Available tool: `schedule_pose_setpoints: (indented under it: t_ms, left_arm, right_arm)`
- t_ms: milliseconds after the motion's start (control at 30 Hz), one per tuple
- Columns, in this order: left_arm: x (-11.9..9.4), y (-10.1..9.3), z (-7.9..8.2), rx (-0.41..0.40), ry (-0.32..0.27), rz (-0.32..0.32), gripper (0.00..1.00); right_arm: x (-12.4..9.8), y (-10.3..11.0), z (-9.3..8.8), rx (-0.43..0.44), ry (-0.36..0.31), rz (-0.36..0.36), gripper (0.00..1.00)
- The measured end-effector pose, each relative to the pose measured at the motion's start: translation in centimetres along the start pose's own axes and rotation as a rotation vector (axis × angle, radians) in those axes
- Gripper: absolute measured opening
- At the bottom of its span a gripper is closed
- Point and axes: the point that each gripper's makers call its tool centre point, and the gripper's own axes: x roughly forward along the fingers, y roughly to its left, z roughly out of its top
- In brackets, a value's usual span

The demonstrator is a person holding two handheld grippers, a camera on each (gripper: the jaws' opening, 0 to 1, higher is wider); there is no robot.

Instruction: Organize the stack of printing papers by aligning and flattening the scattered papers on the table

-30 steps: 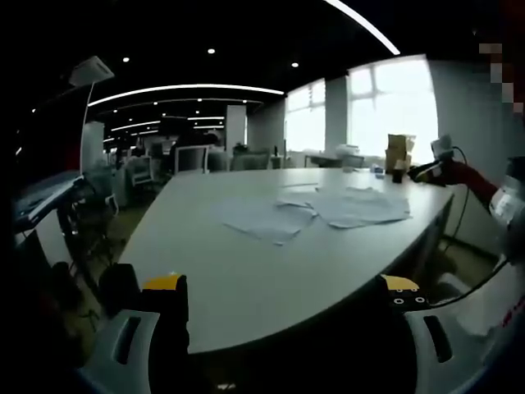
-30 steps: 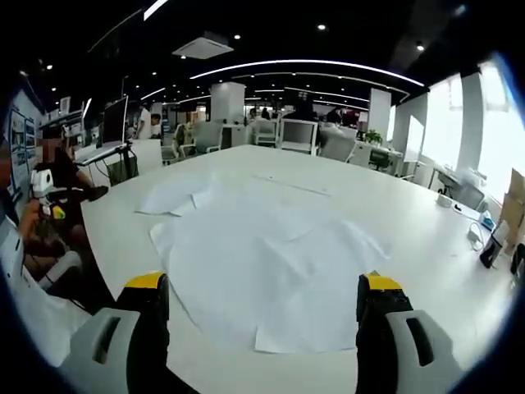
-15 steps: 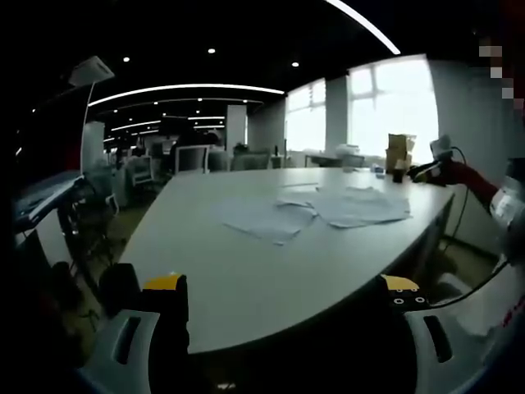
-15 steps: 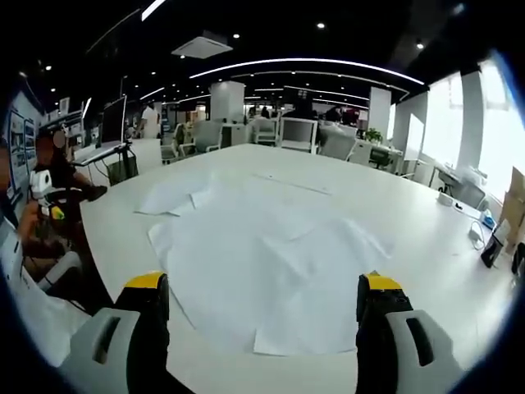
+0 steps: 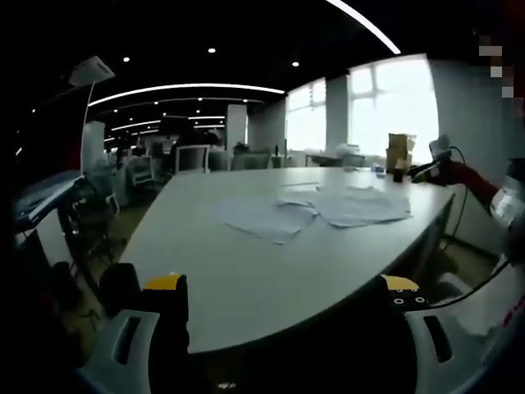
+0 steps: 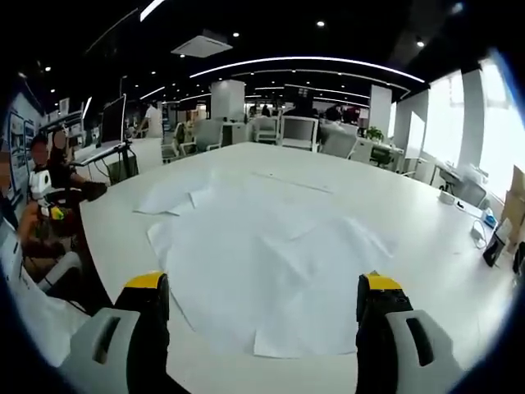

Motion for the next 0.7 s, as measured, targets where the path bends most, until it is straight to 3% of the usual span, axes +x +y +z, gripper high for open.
schedule_pose_setpoints:
  t_ms: [700]
  left_arm:
    - [0.05, 0.05, -0.06, -0.001, 0.004, 0.004, 0.97]
  right_arm:
    - [0.86, 0.09, -0.12, 0.003, 0.009, 0.009, 0.90]
